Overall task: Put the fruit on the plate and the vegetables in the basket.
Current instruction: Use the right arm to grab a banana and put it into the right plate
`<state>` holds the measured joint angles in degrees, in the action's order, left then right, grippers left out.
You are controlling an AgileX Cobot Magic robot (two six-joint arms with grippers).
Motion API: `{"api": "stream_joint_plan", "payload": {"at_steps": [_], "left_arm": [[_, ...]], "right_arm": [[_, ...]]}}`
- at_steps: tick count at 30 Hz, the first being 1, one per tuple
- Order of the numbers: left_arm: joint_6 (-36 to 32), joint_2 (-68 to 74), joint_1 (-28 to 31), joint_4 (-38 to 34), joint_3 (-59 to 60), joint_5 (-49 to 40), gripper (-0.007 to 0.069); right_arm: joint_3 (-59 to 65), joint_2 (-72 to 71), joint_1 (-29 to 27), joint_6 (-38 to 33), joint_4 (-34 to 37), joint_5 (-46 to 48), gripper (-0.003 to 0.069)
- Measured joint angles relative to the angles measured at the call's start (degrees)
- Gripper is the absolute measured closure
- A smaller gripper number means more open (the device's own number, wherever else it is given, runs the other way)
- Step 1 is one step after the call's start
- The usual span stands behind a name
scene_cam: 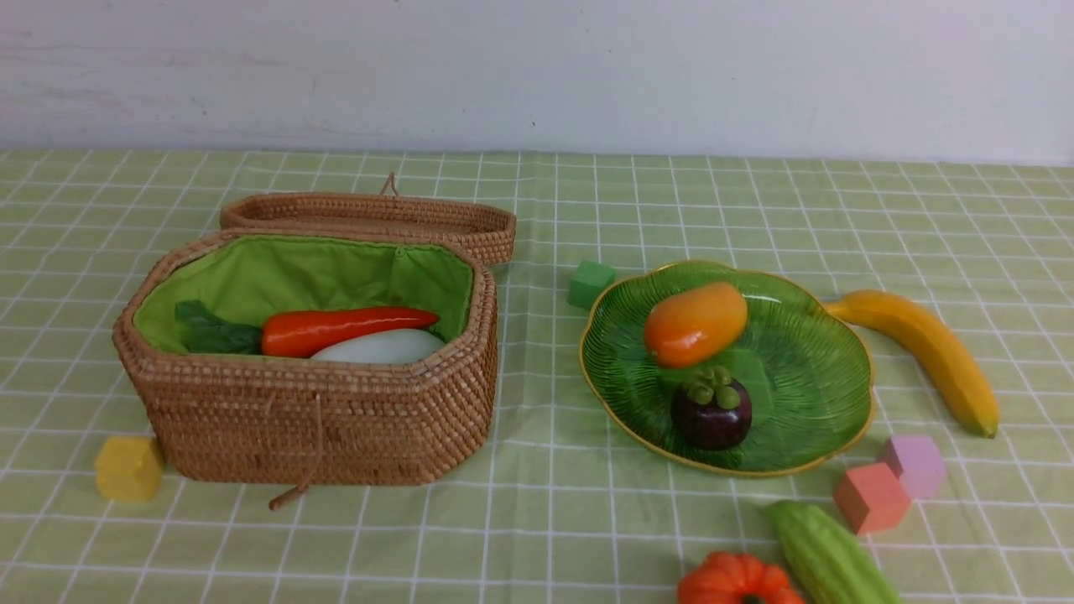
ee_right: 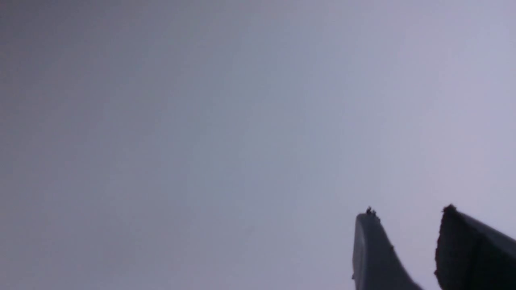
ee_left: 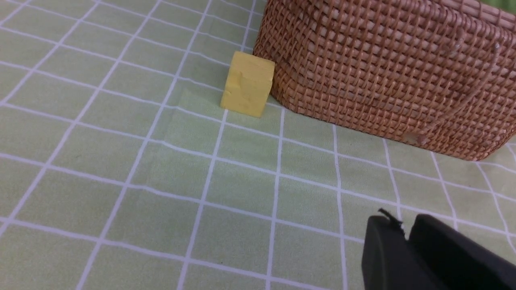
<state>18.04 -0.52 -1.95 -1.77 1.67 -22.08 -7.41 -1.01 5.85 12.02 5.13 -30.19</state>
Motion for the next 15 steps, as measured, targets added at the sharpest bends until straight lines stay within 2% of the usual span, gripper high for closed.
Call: {"api": "stream_joint_plan", "payload": {"at_steps": [2,3,8,11,15], "left_arm": [[0.0,0.0,0.0,0.0,0.0,0.0,0.0536],[0.0,0.0,0.0,0.0,0.0,0.0,0.0535],[0.0,0.0,0.0,0.0,0.0,0.0,0.0532],[0.0,0.0,0.0,0.0,0.0,0.0,0.0532],[0.0,0.0,0.0,0.0,0.0,0.0,0.0532]], "right_arm": [[-4.7,0.2,0.0,-1.5,4.4,2.8,0.0419],[-9.2,1.1,0.0,-4.5,7.9,5.8,0.0419],[-25.4,10.0,0.0,-12.0,15.4,19.1,0.0419],[-32.9,17.6,0.0,-13.3,16.2,26.1,0.0419],[-37.1,27.0,0.0,-13.6,13.8,32.9,0.0419]]}}
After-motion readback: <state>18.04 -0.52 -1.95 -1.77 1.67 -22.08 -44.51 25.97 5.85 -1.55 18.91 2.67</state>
